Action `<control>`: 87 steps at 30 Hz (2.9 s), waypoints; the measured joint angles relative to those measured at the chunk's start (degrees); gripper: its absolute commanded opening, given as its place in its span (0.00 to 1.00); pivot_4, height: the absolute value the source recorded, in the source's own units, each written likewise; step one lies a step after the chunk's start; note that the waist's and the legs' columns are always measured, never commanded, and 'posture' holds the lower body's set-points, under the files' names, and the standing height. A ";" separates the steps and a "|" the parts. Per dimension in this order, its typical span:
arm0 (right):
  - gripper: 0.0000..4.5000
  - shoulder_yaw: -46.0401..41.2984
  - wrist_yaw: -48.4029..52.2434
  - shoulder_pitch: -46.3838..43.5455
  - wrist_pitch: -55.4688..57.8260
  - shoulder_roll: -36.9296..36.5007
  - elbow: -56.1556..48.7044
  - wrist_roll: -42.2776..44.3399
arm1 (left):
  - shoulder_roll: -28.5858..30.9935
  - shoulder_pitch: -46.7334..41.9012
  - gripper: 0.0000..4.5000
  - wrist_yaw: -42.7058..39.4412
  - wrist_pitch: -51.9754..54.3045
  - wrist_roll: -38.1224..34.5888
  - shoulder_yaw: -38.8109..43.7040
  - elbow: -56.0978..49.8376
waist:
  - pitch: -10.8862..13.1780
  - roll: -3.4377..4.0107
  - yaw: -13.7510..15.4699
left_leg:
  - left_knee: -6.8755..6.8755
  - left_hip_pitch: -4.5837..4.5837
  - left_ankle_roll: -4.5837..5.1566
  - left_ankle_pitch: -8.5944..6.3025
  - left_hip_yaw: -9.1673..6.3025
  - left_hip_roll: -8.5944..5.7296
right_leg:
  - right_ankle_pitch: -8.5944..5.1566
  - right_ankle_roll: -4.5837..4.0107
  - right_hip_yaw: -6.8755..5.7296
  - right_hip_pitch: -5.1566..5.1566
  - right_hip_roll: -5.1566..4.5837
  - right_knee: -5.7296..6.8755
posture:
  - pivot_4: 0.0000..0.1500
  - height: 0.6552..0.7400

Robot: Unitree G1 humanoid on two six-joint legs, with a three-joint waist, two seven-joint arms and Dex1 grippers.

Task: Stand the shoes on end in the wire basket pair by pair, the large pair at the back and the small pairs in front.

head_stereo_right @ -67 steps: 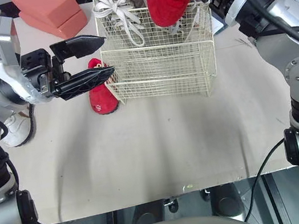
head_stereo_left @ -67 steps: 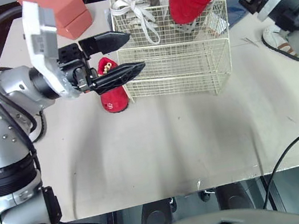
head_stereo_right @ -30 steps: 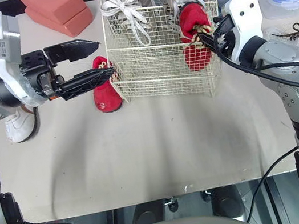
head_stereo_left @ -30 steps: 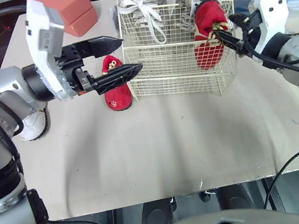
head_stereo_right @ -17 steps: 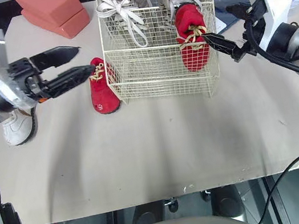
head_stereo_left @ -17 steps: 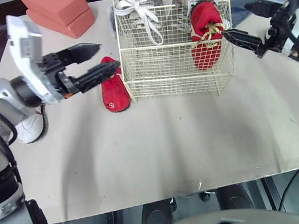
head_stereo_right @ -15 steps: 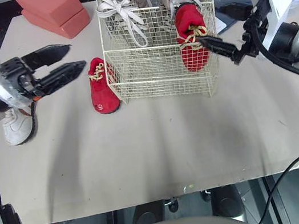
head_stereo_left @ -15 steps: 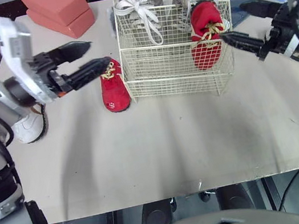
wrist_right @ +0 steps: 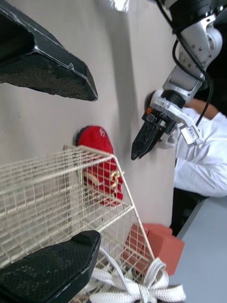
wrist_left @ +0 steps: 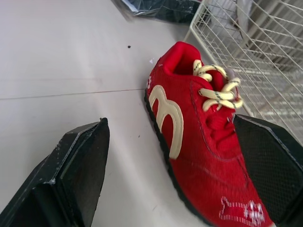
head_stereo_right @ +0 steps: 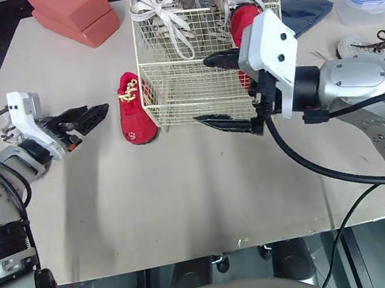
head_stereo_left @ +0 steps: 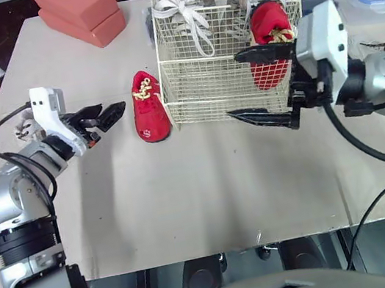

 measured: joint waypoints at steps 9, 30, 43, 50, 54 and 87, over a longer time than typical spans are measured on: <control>0.96 1.40 -1.23 -1.80 0.57 0.72 1.98 -3.14 | -3.91 -7.08 1.00 2.29 9.02 -0.60 -2.34 5.49 | -0.01 -0.02 -0.33 | 0.00 0.03 0.00 0.00 0.02 -0.02 | 0.00 0.00 -0.06 0.00 0.02 0.05 | 1.00 0.36; 1.00 1.34 -1.97 -1.86 0.38 3.97 2.90 -6.26 | -5.66 -9.47 0.00 -0.09 -0.92 3.90 1.78 13.03 | -0.02 -0.04 -0.81 | 0.03 0.01 -0.01 0.01 0.00 0.00 | 0.00 -0.01 -0.08 0.00 -0.02 0.06 | 1.00 0.36; 1.00 -11.12 -20.75 -10.15 12.57 24.66 14.50 12.79 | -15.44 -15.91 0.00 -2.28 -23.40 -4.72 4.56 -18.53 | -0.04 -0.10 -0.88 | 0.08 0.14 -0.01 0.01 -0.07 -0.07 | 0.03 -0.04 -0.17 0.24 -0.03 0.12 | 1.00 0.36; 1.00 -15.83 -32.07 -15.17 13.75 30.98 18.32 23.24 | -18.70 -13.16 0.00 -3.83 -28.50 1.46 -6.61 -21.01 | -0.04 -0.10 -1.41 | 0.05 0.10 0.00 0.01 -0.07 -0.10 | 0.03 -0.04 -0.17 0.22 0.01 0.07 | 1.00 0.36; 1.00 -15.79 -34.87 -15.46 13.74 31.26 18.82 25.87 | -19.57 -12.51 0.00 -3.67 -33.33 6.72 -9.90 -20.60 | -0.04 -0.09 -1.43 | 0.03 0.09 0.00 0.01 -0.05 -0.08 | 0.03 -0.04 -0.18 0.21 0.02 0.07 | 1.00 0.36; 0.03 -10.01 -4.92 -7.63 7.26 12.72 18.79 21.28 | -2.22 -11.10 0.89 -14.23 -0.94 -26.27 -1.86 -21.24 | -0.02 -0.06 -1.42 | -0.06 0.08 0.00 0.01 -0.22 -0.02 | 0.01 -0.02 -0.08 0.22 0.02 -0.05 | 1.00 0.36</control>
